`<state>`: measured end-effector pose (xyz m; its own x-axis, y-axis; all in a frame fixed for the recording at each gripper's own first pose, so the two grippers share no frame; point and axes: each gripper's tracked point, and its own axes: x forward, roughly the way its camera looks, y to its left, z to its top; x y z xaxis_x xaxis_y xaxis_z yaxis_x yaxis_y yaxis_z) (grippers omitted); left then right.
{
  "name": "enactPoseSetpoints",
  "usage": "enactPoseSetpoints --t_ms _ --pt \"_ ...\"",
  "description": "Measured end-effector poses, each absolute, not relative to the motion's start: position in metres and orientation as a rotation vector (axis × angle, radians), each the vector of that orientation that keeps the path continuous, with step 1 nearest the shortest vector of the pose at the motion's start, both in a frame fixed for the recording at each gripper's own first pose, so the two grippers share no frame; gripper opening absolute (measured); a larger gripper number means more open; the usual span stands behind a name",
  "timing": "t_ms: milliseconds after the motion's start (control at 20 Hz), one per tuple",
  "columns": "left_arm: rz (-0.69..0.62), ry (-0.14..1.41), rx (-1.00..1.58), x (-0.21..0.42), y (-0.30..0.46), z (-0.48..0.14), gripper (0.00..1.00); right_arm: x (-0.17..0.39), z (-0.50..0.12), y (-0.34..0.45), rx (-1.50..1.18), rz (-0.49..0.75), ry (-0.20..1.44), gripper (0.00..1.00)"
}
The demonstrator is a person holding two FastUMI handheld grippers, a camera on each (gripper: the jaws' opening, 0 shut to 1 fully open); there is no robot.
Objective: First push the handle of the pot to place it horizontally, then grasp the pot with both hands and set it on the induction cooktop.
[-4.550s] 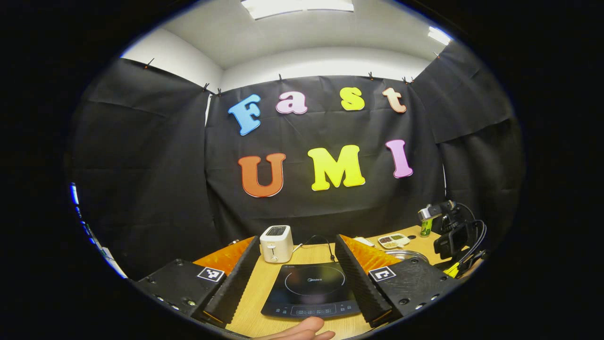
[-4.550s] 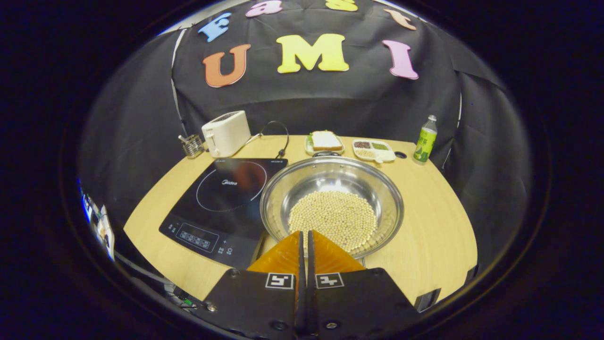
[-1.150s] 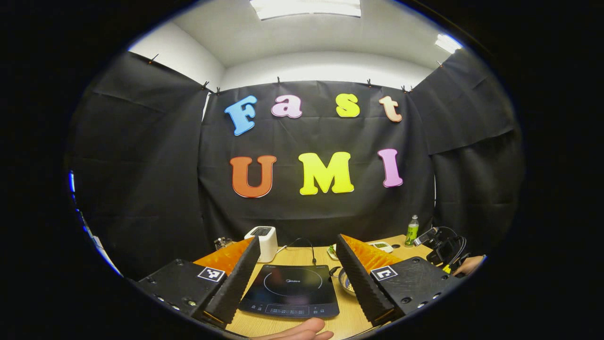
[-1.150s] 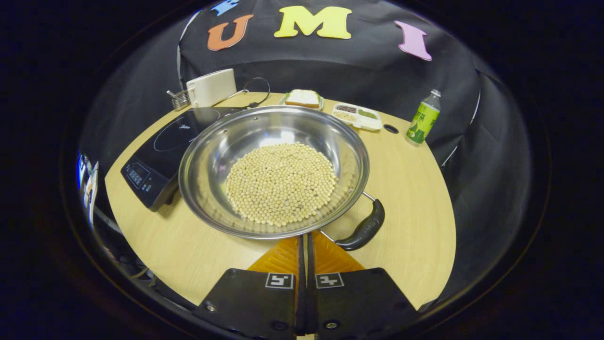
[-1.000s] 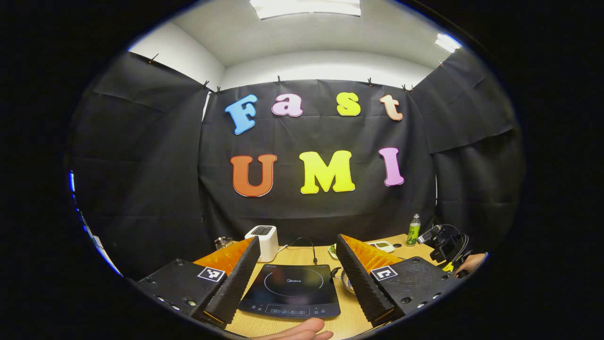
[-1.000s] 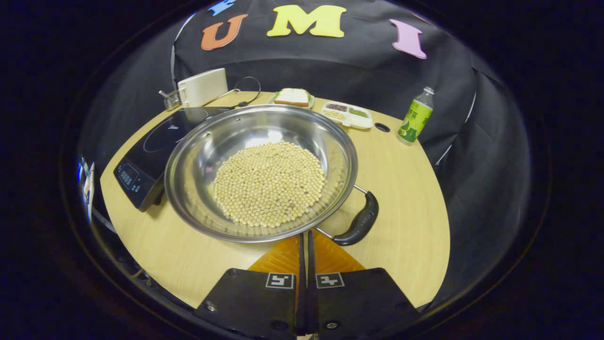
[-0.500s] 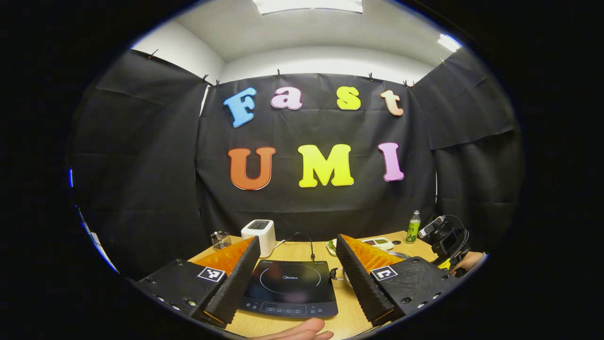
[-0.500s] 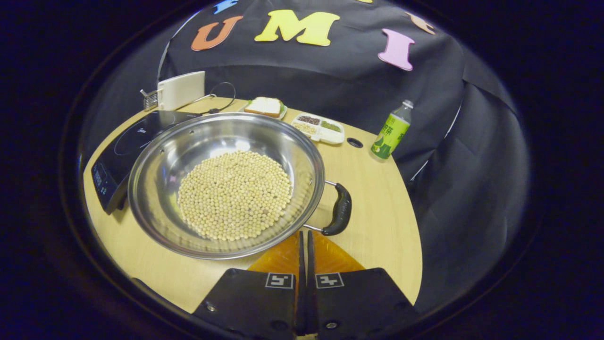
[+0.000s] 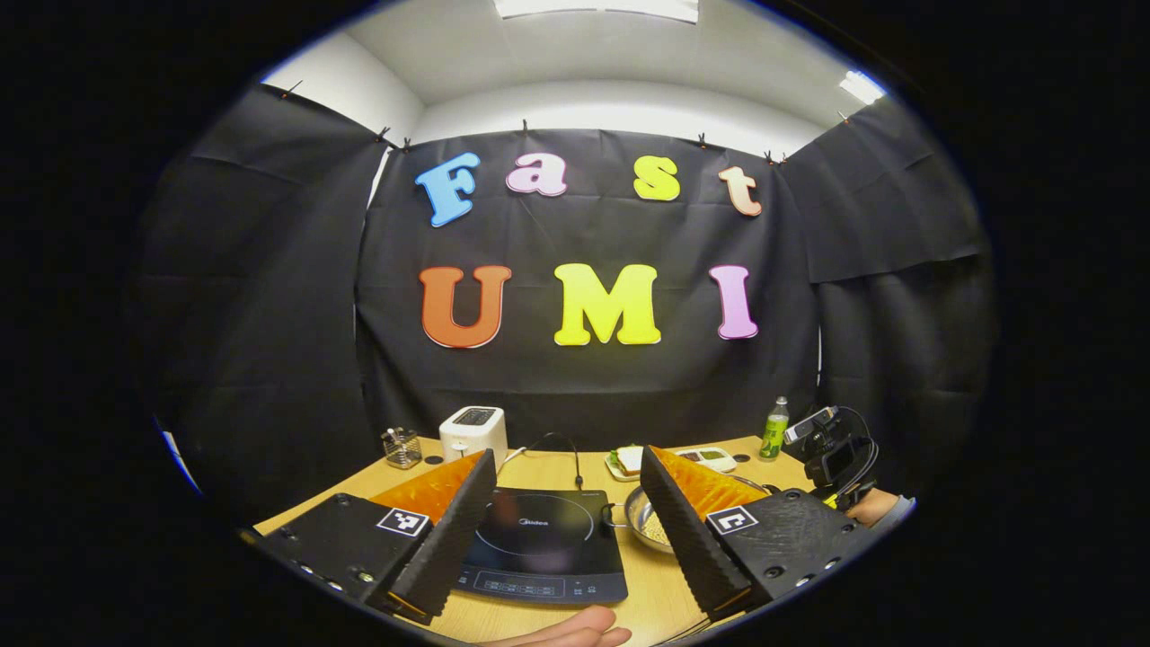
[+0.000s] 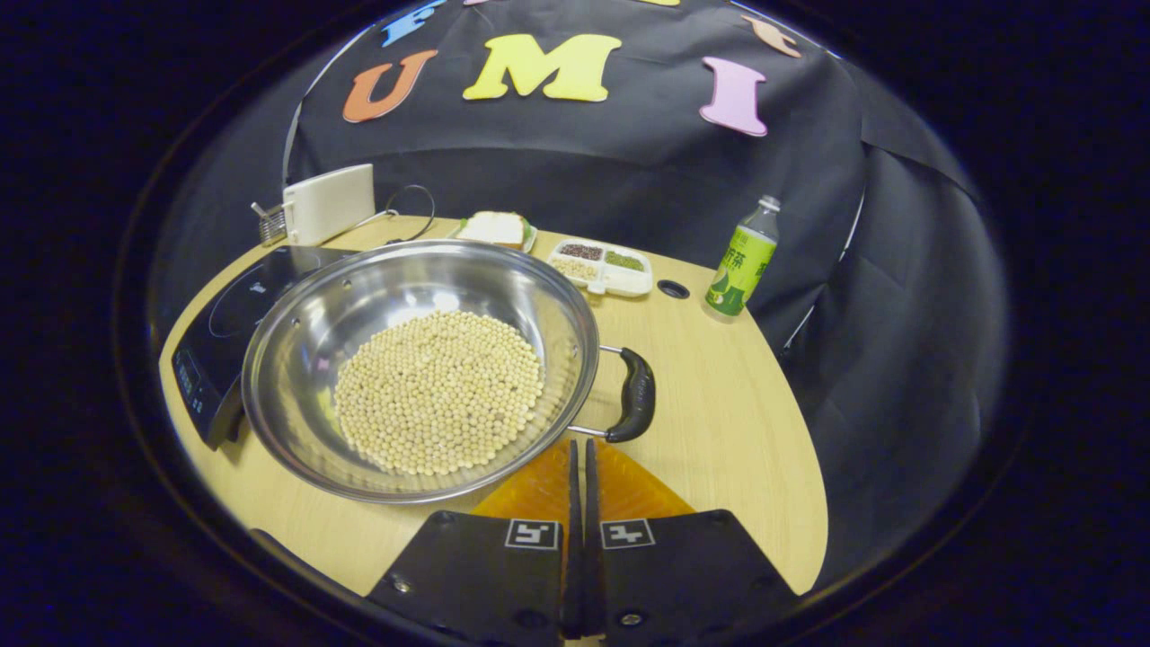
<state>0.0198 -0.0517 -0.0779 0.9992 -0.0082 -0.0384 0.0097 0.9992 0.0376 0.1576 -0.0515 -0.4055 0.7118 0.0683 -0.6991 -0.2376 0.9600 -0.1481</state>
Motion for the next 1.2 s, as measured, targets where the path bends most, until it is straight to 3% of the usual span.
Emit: enactPoseSetpoints --t_ms 100,350,550,600,650,800,1000,1200 --pt "-0.022 0.057 0.030 0.028 -0.056 -0.085 0.96 0.158 -0.389 -0.048 -0.203 0.174 0.706 0.01" --pt "-0.046 0.104 0.017 0.052 -0.070 -0.102 0.96 0.152 -0.342 -0.055 -0.155 0.149 0.605 0.09" --pt "-0.047 0.146 0.013 0.072 -0.077 -0.120 0.96 0.143 -0.312 -0.068 -0.123 0.106 0.544 0.35" --pt "-0.053 0.161 0.006 0.078 -0.080 -0.125 0.96 0.141 -0.305 -0.069 -0.109 0.099 0.531 0.49" --pt "-0.057 0.177 0.001 0.084 -0.083 -0.132 0.96 0.141 -0.299 -0.073 -0.095 0.085 0.520 0.53" --pt "-0.056 0.214 0.004 0.101 -0.086 -0.146 0.96 0.135 -0.285 -0.077 -0.053 0.079 0.505 0.87" --pt "-0.063 0.252 -0.010 0.122 -0.092 -0.162 0.96 0.137 -0.269 -0.084 -0.024 0.078 0.478 0.99" --pt "-0.067 0.325 0.000 0.144 -0.099 -0.189 0.95 0.147 -0.272 -0.088 0.003 0.076 0.500 0.99"
